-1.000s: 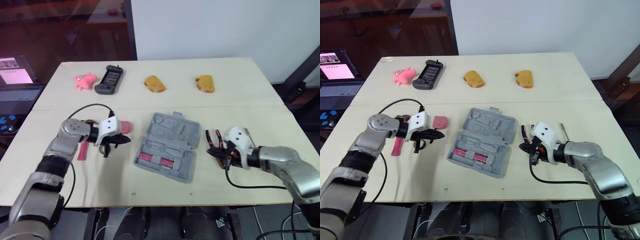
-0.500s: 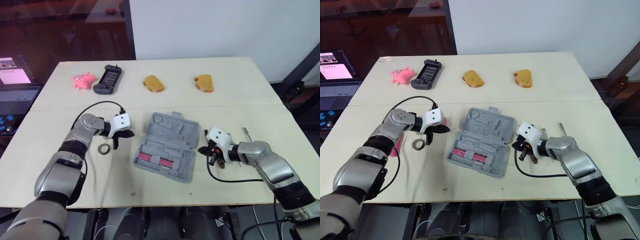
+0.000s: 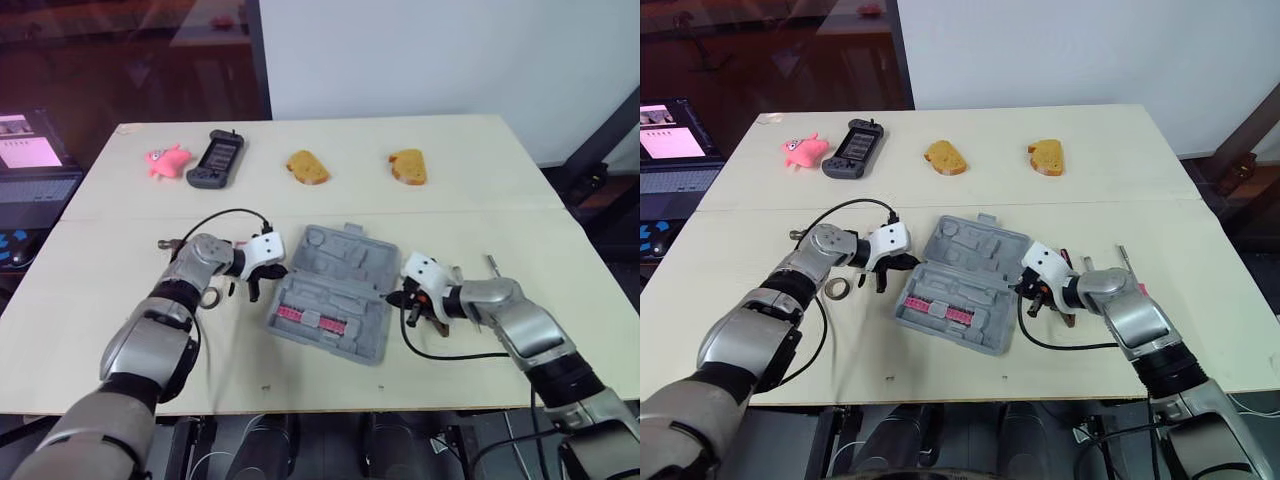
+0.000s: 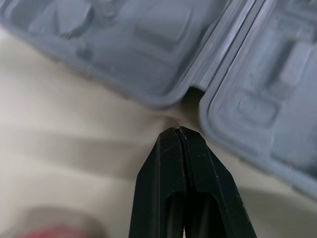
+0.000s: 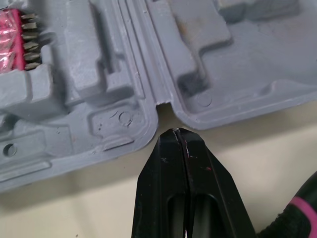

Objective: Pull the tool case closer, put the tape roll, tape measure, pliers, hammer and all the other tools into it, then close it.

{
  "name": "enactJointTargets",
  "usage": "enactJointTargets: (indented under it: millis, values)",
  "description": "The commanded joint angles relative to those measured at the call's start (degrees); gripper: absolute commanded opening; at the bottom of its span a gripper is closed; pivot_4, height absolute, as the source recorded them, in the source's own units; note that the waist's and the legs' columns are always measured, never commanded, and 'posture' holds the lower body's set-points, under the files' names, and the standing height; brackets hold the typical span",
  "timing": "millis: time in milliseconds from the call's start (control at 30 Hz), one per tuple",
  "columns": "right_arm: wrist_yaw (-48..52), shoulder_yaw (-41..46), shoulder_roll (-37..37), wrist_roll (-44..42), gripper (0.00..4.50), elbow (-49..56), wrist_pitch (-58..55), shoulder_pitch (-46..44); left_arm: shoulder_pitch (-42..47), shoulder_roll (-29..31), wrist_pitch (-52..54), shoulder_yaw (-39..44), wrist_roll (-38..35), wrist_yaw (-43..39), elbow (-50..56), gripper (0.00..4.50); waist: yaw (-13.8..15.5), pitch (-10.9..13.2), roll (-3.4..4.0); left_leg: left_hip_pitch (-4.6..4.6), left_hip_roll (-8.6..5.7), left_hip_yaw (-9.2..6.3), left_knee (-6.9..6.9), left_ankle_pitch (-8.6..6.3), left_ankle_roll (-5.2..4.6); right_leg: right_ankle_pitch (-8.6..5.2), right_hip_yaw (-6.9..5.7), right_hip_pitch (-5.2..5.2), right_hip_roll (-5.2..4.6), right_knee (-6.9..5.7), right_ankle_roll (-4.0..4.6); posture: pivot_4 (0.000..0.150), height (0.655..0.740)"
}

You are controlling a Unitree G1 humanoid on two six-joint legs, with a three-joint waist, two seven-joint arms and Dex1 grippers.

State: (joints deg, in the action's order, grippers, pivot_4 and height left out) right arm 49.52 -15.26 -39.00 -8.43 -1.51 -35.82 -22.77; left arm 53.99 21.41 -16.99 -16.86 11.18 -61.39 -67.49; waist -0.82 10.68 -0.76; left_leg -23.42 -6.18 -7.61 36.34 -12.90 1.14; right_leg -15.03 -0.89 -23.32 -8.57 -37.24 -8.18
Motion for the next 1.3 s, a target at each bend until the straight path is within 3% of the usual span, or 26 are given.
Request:
enactJointTargets:
  millis: [33, 533, 833, 1300]
  values:
    - [0.65, 0.09, 1.10, 0.40, 0.02, 0.08, 1.11, -1.36, 0.53, -1.16, -1.35, 0.79, -0.50, -1.18, 1.11, 0.00, 0.00, 0.00, 0.00, 0.00, 0.00, 0.00, 0.00, 0.00, 0.00, 0.00, 0.00, 0.00, 0.00, 0.00, 0.00, 0.150, 0.7400]
    - [3.36, -0.97, 3.45, 1.53, 0.02, -0.34, 1.43, -2.64, -4.09, -0.13, -0.57, 0.90, -1.51, -6.70, 8.42, 0.00, -0.17, -0.01, 0.00, 0.00, 0.00, -0.01, 0.00, 0.00, 0.00, 0.00, 0.00, 0.00, 0.00, 0.00, 0.00, 0.150, 0.7400]
    - [5.79, -2.90, 5.12, 2.07, 0.02, 0.12, 0.32, -4.78, -16.88, 6.73, 9.51, 2.53, -4.02, -7.85, 28.36, 0.00, -1.49, -0.02, 0.03, 0.03, 0.04, -0.04, -0.08, 0.00, 0.01, 0.01, 0.03, -0.04, 0.02, -0.01, 0.01, 0.150, 0.7400]
    - [7.01, -4.53, 6.09, 2.60, 0.02, 2.54, -3.55, -5.83, -28.79, 8.60, 23.05, 3.24, -7.59, -6.68, 49.58, 0.00, -1.42, -0.03, 0.05, 0.03, 0.03, -0.04, -0.09, 0.00, 0.01, 0.01, 0.05, -0.04, -0.01, 0.00, 0.02, 0.150, 0.7400]
